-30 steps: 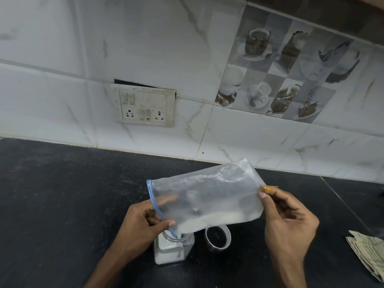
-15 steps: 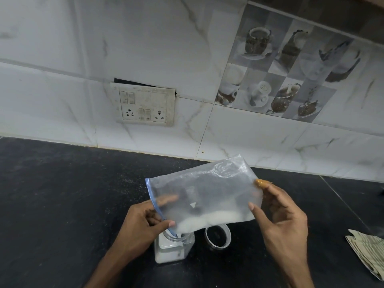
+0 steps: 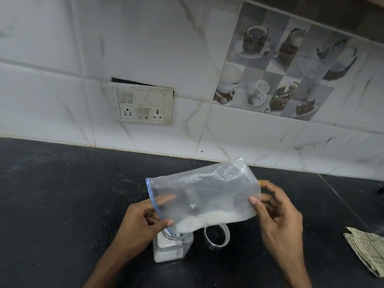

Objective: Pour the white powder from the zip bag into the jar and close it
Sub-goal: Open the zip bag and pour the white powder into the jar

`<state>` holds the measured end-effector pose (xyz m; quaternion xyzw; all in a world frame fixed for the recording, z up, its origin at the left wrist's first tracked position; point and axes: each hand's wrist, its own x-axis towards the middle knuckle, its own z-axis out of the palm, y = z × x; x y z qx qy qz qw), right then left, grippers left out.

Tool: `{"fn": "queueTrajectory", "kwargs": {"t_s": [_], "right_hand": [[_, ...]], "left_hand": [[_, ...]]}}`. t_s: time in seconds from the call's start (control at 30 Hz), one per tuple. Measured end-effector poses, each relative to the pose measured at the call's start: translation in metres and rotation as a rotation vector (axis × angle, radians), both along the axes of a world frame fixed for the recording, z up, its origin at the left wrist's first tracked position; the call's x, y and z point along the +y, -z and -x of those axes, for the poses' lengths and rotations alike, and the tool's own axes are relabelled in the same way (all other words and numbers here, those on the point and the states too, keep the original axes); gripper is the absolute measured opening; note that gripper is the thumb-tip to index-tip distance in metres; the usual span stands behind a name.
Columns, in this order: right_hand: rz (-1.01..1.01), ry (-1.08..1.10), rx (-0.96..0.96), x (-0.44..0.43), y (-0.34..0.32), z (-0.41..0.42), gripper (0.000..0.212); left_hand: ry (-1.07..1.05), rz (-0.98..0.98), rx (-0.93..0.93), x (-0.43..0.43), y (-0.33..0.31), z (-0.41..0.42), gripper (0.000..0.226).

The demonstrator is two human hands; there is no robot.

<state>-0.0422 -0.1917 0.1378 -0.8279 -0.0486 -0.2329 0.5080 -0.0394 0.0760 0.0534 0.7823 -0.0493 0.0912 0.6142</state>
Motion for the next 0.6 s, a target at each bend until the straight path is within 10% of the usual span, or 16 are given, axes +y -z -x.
{"fn": "queueTrajectory", "kwargs": {"t_s": [0.27, 0.6], "right_hand": [[-0.094, -0.192, 0.256, -0.0042, 0.0048, 0.0048, 0.079], [0.017, 0.04, 0.154, -0.0014, 0.0053, 0.0061, 0.067]], "left_hand": [[0.009, 0.004, -0.01, 0.0013, 0.0043, -0.0011, 0.07], [-0.005, -0.001, 0.003, 0.0011, 0.0033, -0.0015, 0.071]]}}
